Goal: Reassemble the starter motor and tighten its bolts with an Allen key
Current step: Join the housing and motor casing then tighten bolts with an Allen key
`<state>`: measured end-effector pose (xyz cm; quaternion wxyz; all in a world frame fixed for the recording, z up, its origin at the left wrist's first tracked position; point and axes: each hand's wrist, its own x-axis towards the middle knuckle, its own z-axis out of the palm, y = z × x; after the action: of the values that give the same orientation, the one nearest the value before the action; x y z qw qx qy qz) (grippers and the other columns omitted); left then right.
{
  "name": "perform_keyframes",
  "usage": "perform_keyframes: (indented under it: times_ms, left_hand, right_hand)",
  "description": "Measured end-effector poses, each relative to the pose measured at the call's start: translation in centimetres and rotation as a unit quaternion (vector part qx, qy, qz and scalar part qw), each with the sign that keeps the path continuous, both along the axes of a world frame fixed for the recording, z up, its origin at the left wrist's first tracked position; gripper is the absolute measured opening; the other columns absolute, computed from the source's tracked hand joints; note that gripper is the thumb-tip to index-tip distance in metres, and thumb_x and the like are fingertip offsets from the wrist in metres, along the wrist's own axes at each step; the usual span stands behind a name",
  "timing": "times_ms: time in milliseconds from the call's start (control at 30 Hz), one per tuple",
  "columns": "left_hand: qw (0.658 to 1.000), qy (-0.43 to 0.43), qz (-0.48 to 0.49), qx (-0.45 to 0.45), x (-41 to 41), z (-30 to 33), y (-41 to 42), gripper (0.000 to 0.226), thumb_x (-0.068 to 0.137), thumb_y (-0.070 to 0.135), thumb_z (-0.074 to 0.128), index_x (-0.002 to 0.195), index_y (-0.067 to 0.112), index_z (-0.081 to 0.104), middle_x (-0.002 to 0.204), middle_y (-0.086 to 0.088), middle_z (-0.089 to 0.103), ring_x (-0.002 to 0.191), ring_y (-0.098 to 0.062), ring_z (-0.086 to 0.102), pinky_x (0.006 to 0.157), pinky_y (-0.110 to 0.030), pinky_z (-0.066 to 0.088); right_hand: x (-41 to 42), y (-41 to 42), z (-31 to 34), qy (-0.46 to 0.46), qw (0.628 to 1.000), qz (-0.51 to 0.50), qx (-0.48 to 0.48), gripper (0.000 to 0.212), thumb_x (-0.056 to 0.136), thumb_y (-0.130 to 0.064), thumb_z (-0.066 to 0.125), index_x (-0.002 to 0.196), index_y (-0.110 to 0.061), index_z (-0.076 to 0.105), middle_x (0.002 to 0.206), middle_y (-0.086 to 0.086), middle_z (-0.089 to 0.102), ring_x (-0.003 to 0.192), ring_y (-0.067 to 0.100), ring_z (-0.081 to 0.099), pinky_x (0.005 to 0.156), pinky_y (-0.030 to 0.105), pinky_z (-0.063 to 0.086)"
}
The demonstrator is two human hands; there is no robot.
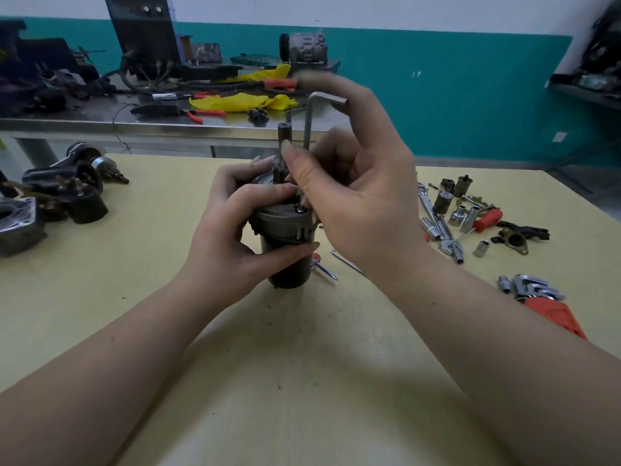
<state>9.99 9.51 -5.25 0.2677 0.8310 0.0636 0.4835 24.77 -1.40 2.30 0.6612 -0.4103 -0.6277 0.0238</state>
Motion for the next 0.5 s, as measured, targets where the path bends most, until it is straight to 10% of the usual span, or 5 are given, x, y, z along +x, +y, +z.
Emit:
perform_keyframes:
  times_ms: [500]
  left_hand:
    - [1.0,0.006,0.018,-0.011,-0.1,0.2,-0.4,0.062,0.08,0.036,0.091,0.134,0.027,0.062,0.145,-0.024,0.045,0.149,-0.041,0.046,0.111,-0.064,0.05]
  right_hand:
    - [-1.1,-0.6,0.7,-0.077,0.993,-0.091,0.017,0.025,0.104,0.0,0.057,0.128,-0.006,0.061,0.06,-0.014,0.042,0.05,0.009,0.047,0.052,0.023,0.041]
